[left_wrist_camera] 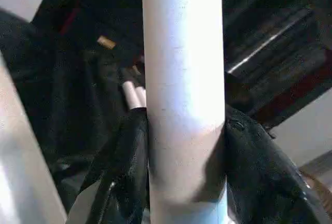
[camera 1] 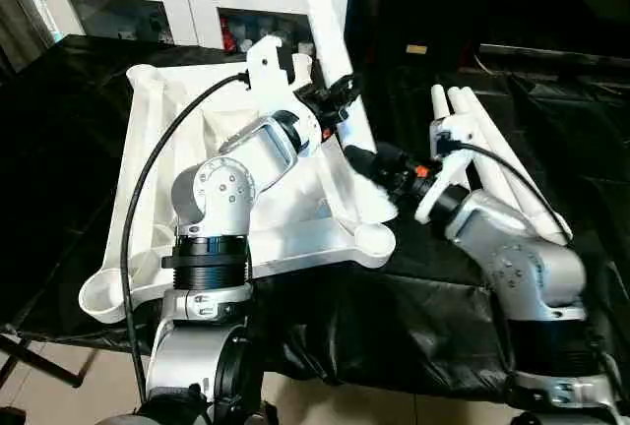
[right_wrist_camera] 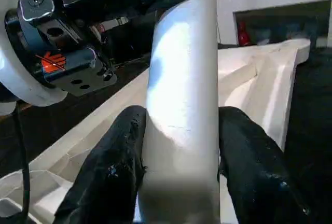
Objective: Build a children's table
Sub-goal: Pick table leg
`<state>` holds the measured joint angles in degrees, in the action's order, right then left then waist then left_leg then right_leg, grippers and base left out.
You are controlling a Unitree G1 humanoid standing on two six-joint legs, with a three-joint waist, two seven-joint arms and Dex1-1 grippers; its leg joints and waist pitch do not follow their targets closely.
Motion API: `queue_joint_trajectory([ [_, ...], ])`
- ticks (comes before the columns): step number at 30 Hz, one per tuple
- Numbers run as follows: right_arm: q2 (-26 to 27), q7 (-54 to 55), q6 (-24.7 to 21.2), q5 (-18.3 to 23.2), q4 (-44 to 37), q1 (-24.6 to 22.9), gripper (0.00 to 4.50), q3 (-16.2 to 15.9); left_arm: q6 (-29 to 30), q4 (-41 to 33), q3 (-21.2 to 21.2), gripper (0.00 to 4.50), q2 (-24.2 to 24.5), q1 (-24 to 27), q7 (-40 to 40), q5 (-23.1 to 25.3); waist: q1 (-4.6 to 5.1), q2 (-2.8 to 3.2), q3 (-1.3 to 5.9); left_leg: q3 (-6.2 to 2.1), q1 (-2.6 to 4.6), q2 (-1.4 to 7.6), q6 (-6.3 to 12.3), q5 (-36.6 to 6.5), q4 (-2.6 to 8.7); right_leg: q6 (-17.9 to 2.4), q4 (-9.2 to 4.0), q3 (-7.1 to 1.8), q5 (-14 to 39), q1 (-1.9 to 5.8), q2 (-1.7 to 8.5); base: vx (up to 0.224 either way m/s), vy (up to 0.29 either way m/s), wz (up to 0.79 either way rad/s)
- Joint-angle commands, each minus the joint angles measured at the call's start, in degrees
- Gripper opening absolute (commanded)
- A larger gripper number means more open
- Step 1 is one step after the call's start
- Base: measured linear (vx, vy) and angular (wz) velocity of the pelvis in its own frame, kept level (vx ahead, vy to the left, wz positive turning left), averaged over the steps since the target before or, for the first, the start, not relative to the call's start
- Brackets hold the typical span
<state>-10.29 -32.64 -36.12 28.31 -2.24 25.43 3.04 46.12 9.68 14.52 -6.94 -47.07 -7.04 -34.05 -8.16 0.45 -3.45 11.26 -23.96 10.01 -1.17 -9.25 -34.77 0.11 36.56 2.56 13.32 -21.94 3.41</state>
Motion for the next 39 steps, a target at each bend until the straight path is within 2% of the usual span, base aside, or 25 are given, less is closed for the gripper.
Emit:
queue_joint_trajectory([
  [1,0.02,-2.66,-1.21,1.92,-2.57,1.86,2.54,-1.48,0.66,0.14,-3.46,1.85,-0.14,-0.31,-2.76,-0.64,0.28,0.13,4.46,-2.16,2.41,3.41,-0.5,-7.04,3.83,-10.35,-4.22,-2.46,-2.78,2.27,5.01,0.0,0.0,0.0],
  [2,-0.43,-3.25,-1.36,2.21,-2.42,1.88,2.54,-1.32,0.33,-0.03,-4.03,1.85,0.48,-0.19,-4.39,-0.7,0.23,0.13,4.47,-2.17,2.4,3.4,-0.39,-7.03,3.82,-10.37,-4.23,-2.47,-2.78,2.31,5.07,0.0,0.0,0.0],
  [5,-2.68,-6.14,-2.37,3.46,-2.21,1.81,2.96,-1.21,0.12,-0.55,-5.36,1.85,2.23,0.2,-9.02,-1.3,0.14,0.14,4.5,-2.15,2.41,3.37,-0.06,-6.44,3.75,-10.48,-4.22,-2.46,-3.02,2.4,5.07,0.0,0.0,0.0],
  [9,-6.11,-10.83,-3.69,5.09,-1.49,1.69,3.1,-1.04,-0.03,-1.1,-7.91,1.85,5.69,0.94,-16.79,-1.53,0.16,0.11,4.52,-2.05,2.37,3.41,0.23,-5.96,3.68,-11.06,-4.01,-2.44,-3.93,2.38,5.06,0.0,0.0,0.0],
  [13,-8.62,-15.4,-5.5,7.32,-0.61,1.82,3.13,-0.45,0.25,-1.27,-8.62,1.84,7.34,1.26,-21.49,-2.61,0.15,0.05,4.51,-1.97,2.34,3.42,0.69,-5.75,3.53,-11.96,-3.92,-2.45,-4.09,2.46,5.13,0.0,0.0,0.0],
  [14,-10.15,-18.45,-6.68,8.95,-0.35,1.91,3.13,-0.29,0.42,-1.47,-9.1,1.84,8.25,1.39,-24.25,-3.39,0.17,-0.1,4.56,-1.91,2.37,3.41,0.91,-5.73,3.5,-12.29,-3.87,-2.42,-4.22,2.48,5.07,0.0,0.0,0.0],
  [20,-12.49,-22.67,-8.17,10.82,0.51,2.26,3.13,-0.9,0.1,-1.98,-9.95,1.84,9.46,1.7,-29.31,-4.99,0.05,-0.28,4.56,-1.82,2.38,3.46,1.59,-5.28,3.36,-13.12,-3.85,-2.42,-2.96,2.46,5.27,0.0,0.0,0.0],
  [21,-12.83,-23.42,-8.68,11.2,0.77,2.4,2.76,-1.1,-0.15,-2.33,-10.09,1.84,9.55,1.86,-30.41,-5.42,0.08,-0.28,4.54,-1.81,2.33,3.44,1.82,-5.0,3.36,-13.41,-3.79,-2.39,-3.1,2.4,5.21,0.0,0.0,0.0],
  [24,-13.32,-24.32,-9.53,11.62,0.95,2.45,2.71,-1.59,-0.08,-2.45,-10.12,1.84,9.59,1.98,-31.23,-5.84,0.06,-0.27,4.51,-1.79,2.4,3.49,1.64,-5.58,3.35,-13.71,-3.89,-2.38,-2.29,2.34,5.21,0.0,0.0,0.0],
  [26,-13.33,-24.45,-9.61,11.42,0.87,2.28,2.42,-2.06,0.02,-2.55,-10.13,1.84,9.54,2.04,-31.36,-6.04,0.07,-0.28,4.49,-1.8,2.39,3.5,1.4,-6.03,3.4,-13.62,-3.93,-2.4,-1.57,2.37,5.27,0.0,0.0,0.0],
  [31,-12.71,-23.83,-9.41,10.68,0.75,1.88,2.1,-3.14,0.11,-2.63,-10.05,1.84,9.37,2.14,-31.91,-6.64,0.11,-0.32,4.42,-1.82,2.39,3.47,0.77,-6.8,3.47,-13.15,-4.11,-2.43,0.34,2.31,5.26,0.0,0.0,0.0],
  [39,-10.77,-20.72,-8.94,9.9,-0.01,1.44,1.99,-3.23,0.64,-3.45,-10.11,1.84,9.05,2.88,-31.9,-7.37,0.15,-0.23,4.47,-1.87,2.36,3.46,0.59,-6.4,3.54,-12.9,-4.01,-2.37,-0.19,2.22,5.22,0.0,0.0,0.0],
])
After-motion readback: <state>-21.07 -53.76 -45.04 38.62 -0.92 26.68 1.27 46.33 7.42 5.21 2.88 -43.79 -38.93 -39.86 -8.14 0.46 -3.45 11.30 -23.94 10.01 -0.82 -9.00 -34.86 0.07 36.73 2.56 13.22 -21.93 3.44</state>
